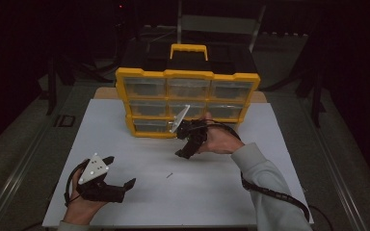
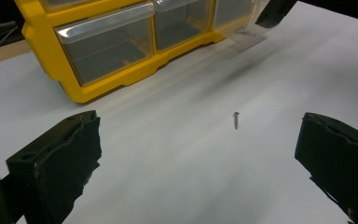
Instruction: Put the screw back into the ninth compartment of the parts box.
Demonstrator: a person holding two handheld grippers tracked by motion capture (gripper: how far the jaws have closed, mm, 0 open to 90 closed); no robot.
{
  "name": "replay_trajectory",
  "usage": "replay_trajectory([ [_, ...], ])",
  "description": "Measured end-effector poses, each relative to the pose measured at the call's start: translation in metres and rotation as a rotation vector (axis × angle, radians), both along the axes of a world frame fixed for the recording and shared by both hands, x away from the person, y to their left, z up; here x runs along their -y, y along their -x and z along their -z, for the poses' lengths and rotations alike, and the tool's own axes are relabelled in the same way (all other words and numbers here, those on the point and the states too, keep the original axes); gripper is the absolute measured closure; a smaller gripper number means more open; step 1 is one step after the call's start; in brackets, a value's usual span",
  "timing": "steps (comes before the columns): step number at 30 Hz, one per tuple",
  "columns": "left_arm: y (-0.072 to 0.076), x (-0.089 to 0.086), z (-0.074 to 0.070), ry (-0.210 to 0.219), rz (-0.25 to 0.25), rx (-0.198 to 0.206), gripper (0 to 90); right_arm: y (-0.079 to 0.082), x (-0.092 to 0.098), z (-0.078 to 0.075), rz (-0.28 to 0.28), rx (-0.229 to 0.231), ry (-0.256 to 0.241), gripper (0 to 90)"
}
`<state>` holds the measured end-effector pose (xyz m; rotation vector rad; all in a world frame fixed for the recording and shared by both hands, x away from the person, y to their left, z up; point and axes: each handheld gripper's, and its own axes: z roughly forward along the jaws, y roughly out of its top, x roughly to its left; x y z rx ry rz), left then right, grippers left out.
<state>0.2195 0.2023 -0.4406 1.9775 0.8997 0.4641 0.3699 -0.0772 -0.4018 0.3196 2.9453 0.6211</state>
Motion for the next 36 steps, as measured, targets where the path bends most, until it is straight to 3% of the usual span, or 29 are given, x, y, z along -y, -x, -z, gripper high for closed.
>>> replay_trajectory([
  [16, 0.0, 0.0, 0.0, -0.003, 0.001, -0.001, 0.9, 0.009, -0.02, 0.025, -0.048, -0.038, 0.025, 27.7],
  [36, 0.001, 0.0, 0.0, -0.002, -0.001, 0.003, 1.0, 0.018, -0.035, 0.071, -0.087, -0.117, 0.057, 33.0],
])
